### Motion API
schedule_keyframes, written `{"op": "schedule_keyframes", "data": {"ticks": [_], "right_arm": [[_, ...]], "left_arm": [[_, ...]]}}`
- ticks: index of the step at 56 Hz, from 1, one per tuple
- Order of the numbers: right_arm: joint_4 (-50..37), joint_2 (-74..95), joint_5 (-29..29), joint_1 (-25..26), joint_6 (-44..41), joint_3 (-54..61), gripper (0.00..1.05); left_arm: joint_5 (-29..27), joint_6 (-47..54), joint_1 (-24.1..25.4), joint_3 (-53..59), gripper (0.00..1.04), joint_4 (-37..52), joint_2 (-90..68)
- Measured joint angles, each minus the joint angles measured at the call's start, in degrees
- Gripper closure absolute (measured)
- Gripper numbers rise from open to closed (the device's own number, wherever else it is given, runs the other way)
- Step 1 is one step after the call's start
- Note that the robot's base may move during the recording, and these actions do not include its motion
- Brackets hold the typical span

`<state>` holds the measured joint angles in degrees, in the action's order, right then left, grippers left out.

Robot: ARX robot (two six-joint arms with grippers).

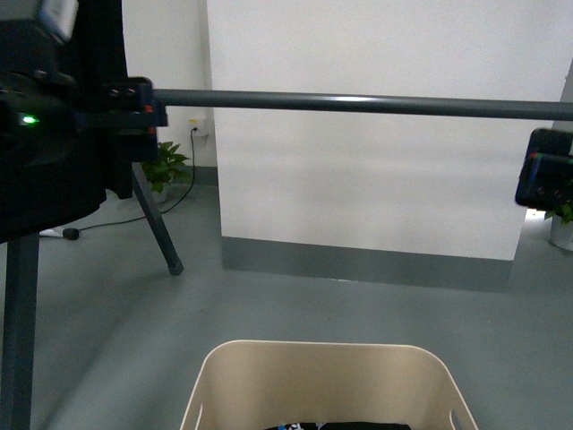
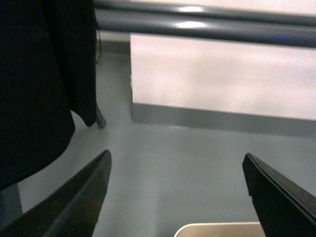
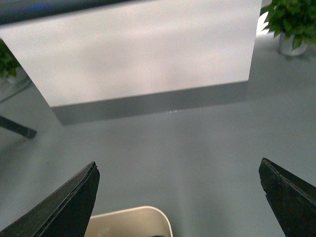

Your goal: Move hamper under clothes hanger

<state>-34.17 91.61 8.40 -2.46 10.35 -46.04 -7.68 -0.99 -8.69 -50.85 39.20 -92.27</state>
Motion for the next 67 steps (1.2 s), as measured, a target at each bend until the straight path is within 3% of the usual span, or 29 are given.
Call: {"op": "schedule_keyframes", "data": {"ticks": [4,10,24,32,38,67], "right_arm": [[-3.3,-5.4,-0.8,-0.8,-1.9,3.6,0.12],[-9.0,-16.5,-3.8,-2.3,-7.6,13.1,0.33],[-11.7,-24.5,-4.6,-0.9,-9.8,26.3,0.76],[-12.0,-30.0,-8.2,1.9,-10.1,31.1,1.02],[-11.5,-33.9,-8.2,2.4,-10.3,34.5,1.03],[-2.3,-51.1,-8.3,2.4,-10.3,42.6,1.03]], "left_arm": [[0.0,0.1,-0.1,6.9,0.37,2.8,6.6],[0.6,0.2,1.2,16.4,0.59,6.3,14.6],[3.0,0.3,3.5,29.7,1.02,9.0,21.9],[3.8,0.5,4.7,35.1,1.01,9.4,27.4],[7.5,0.6,7.5,38.7,1.01,9.0,31.5],[7.7,0.6,8.6,47.3,1.01,0.0,49.0]]}}
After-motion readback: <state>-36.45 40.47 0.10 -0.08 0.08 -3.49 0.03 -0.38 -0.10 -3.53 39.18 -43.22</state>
